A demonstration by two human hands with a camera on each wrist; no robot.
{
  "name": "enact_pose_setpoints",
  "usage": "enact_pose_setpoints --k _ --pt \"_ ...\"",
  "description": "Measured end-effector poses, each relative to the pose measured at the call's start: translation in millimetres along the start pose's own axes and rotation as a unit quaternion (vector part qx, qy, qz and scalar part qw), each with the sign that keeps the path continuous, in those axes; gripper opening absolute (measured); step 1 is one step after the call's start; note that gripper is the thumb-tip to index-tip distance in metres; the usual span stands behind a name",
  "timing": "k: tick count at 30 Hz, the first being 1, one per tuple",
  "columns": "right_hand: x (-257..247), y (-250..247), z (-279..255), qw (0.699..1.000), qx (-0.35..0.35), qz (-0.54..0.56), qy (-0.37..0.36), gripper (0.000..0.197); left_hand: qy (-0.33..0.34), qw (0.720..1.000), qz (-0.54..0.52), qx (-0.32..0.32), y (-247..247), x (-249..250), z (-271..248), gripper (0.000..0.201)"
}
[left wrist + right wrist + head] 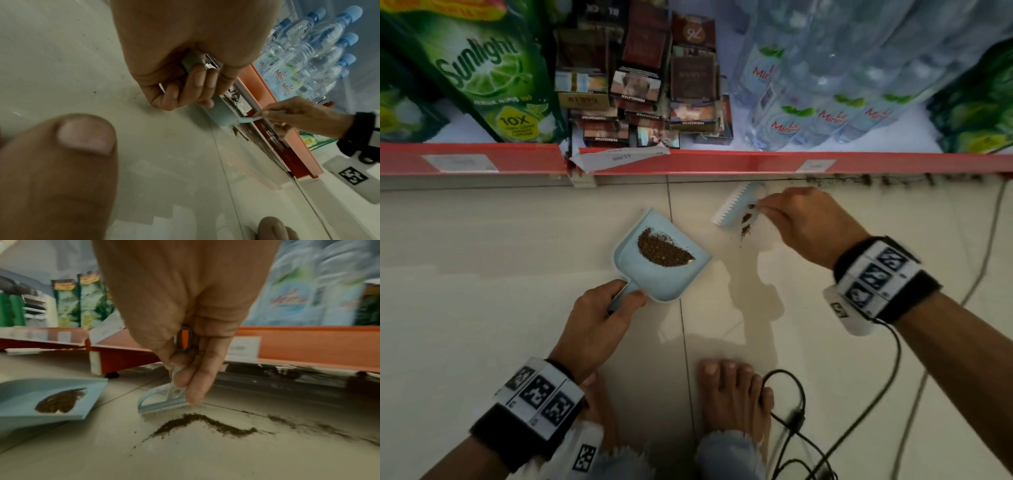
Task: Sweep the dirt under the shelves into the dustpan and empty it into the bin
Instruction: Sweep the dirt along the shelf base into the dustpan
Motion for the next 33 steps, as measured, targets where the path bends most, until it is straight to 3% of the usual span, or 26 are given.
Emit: enact_pose_setpoints --k 2,6,10,16,19,24,28,31,33 --pt "9 -16 -8 0.999 0.030 0.019 0.007 0.028 -0.001 0.999 -0.034 0.027 0 9 5 0.039" --pt "-15 -18 3 0.989 0.090 0.112 -0.025 0.024 -0.013 0.998 -0.057 0.010 1 20 8 0.029" --pt "-28 0 14 0.993 0.021 0.119 -0.015 0.027 -0.011 0.998 -0.058 -0.009 -2 25 8 0.030" --pt "23 -22 -24 0.996 -0.075 0.001 0.037 0.028 -0.010 0.999 -0.048 -0.024 -7 24 13 0.034" --pt "36 -37 -35 0.997 -0.054 -0.012 0.059 0.028 -0.001 0.998 -0.045 -0.032 -1 28 15 0.033" --pt "20 -40 -29 0.994 0.011 0.103 0.044 0.025 0.023 0.997 -0.042 -0.054 13 42 18 0.036" --pt "20 -21 -26 0.985 -0.016 0.163 0.050 0.024 0.034 0.997 -0.032 -0.053 22 50 21 0.039" --pt "45 -15 -36 0.990 -0.041 0.125 0.053 0.024 0.029 0.998 -0.028 -0.042 29 51 21 0.040" --pt "69 -18 -50 0.986 -0.022 0.142 0.087 0.023 0.019 0.999 -0.035 -0.037 36 50 19 0.040"
Point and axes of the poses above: each hand's wrist, its own z-axis towards the middle knuckle, its own y-axis out of the palm, x = y × z, the point moved 3 cm from there along z, towards the middle knuckle, and after that the axes turned 12 degrees about x, right-handed, at the moved point
